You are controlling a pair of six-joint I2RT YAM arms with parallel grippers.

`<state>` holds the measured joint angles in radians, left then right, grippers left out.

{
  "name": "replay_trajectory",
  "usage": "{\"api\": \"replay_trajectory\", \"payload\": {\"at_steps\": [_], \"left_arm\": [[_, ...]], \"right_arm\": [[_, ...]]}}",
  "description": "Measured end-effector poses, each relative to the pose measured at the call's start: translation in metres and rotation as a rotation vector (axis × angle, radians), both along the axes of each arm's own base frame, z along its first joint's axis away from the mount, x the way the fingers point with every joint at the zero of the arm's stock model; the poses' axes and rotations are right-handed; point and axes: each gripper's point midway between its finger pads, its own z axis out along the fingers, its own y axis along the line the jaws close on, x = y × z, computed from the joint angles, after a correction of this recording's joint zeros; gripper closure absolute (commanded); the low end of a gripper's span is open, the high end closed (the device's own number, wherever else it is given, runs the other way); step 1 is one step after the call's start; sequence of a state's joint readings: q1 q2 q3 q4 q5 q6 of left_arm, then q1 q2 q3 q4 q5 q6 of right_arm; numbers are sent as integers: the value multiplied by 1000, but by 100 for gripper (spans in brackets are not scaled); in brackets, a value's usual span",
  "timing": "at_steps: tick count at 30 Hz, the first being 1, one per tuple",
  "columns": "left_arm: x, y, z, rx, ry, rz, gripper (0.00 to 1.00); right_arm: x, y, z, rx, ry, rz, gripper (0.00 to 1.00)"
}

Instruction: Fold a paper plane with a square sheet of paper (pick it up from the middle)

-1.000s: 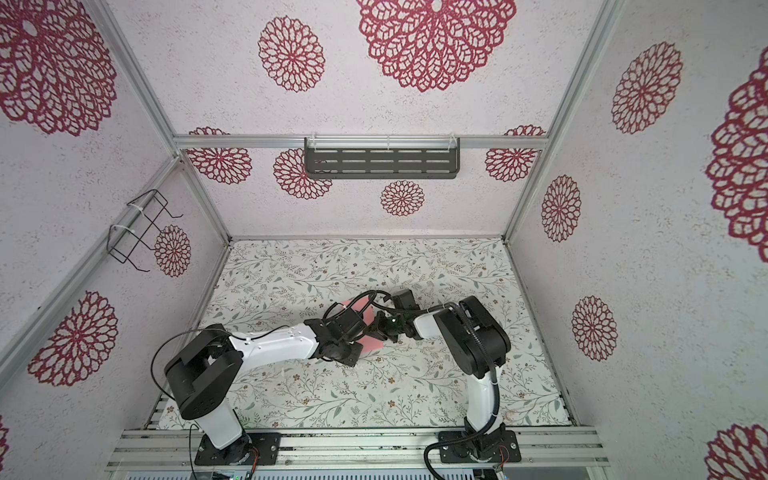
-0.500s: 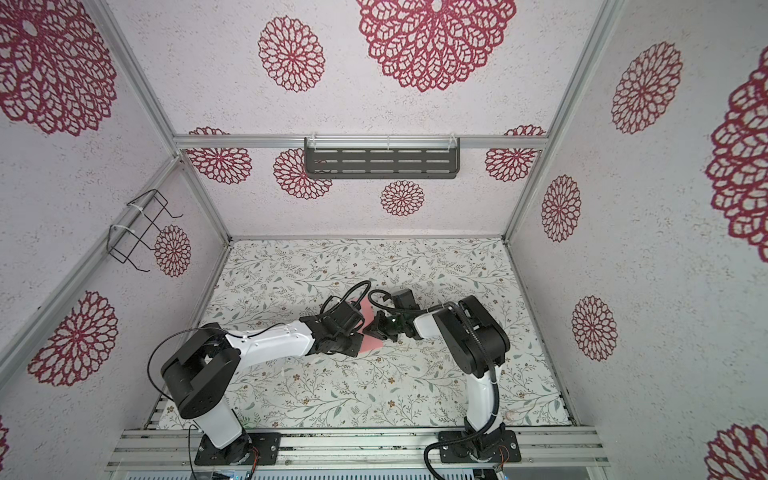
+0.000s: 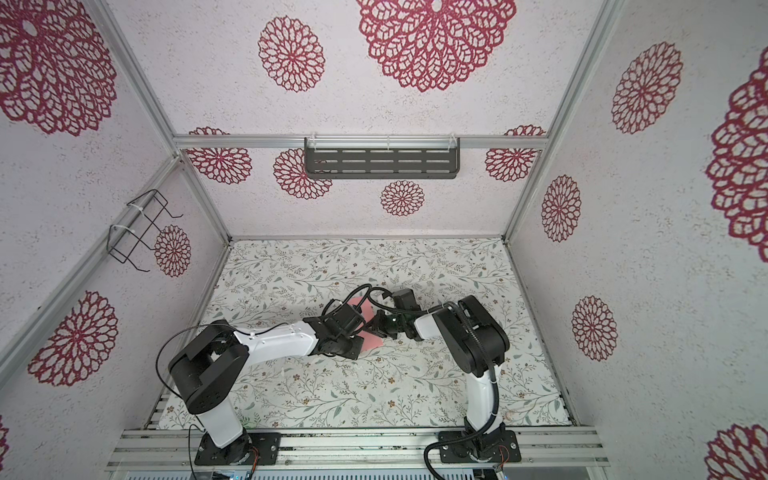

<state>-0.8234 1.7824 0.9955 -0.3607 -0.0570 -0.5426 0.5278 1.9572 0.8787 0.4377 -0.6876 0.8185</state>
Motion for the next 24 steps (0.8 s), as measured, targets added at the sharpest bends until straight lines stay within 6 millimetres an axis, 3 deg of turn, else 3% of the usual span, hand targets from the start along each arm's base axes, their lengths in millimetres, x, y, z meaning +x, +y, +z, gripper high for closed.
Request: {"api": "replay_trajectory", "payload": {"at_steps": [15,20,24], "left_arm": [[-1,4,-4,7,9,5,100],[-1,4,-4,6,10,5,100],[-1,4,-4,6,10,5,100]], "right_arm": [[-10,2,-6,-27,-18,45,97],[-2,-3,-7,-33,-31,43,98],[18,-20,-7,-28,-38,2,97]]}}
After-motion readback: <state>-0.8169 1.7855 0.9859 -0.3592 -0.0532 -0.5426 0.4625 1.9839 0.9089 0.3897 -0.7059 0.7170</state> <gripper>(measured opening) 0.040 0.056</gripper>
